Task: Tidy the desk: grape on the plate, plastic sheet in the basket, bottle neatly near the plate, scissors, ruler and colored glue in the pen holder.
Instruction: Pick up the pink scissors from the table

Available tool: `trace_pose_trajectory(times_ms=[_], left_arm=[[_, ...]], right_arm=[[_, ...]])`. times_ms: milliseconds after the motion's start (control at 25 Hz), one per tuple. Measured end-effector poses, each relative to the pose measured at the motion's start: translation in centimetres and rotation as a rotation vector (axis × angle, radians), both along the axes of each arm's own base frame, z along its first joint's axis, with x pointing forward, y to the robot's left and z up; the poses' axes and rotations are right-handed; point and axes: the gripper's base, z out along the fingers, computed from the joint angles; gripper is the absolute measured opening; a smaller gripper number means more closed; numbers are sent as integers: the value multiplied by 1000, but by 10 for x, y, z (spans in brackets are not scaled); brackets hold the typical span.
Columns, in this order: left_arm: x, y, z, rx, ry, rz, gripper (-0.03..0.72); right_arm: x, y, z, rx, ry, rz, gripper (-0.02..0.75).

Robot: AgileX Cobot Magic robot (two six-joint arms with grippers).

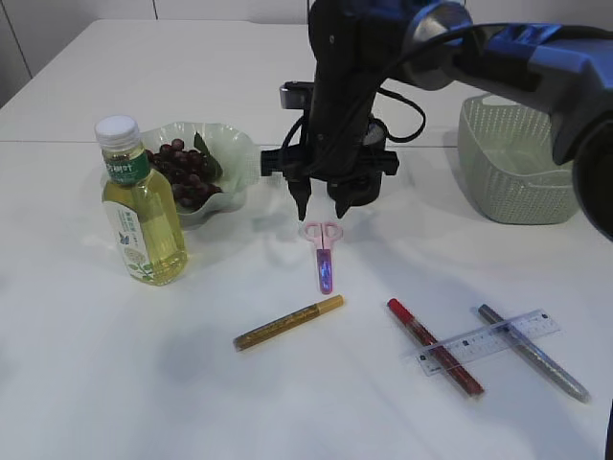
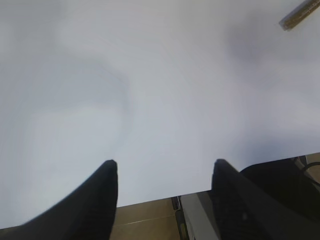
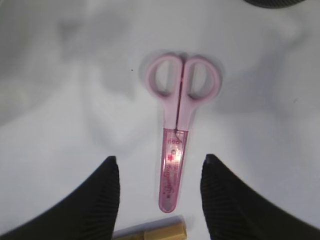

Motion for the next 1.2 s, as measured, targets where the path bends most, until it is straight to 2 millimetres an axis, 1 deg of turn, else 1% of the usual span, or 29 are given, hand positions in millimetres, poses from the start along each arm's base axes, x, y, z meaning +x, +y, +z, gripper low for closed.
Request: trace_pose_trajectory(times_ms=[160, 400, 480, 800, 1200], left_arm=[[0, 0, 0, 0, 0, 0, 435], [0, -1, 0, -14, 3, 0, 435], [0, -1, 0, -16, 4, 0, 435], [0, -2, 0, -20, 5, 0, 435], [0, -2, 0, -20, 5, 0, 435]], right_arm=[[2, -1, -14, -30, 16, 2, 419], [5, -5, -17, -87, -9, 3, 419], [6, -5, -22, -89, 0, -1, 418], [5, 2, -52, -45, 86, -22, 419], [5, 3, -52, -40, 89, -39, 419]])
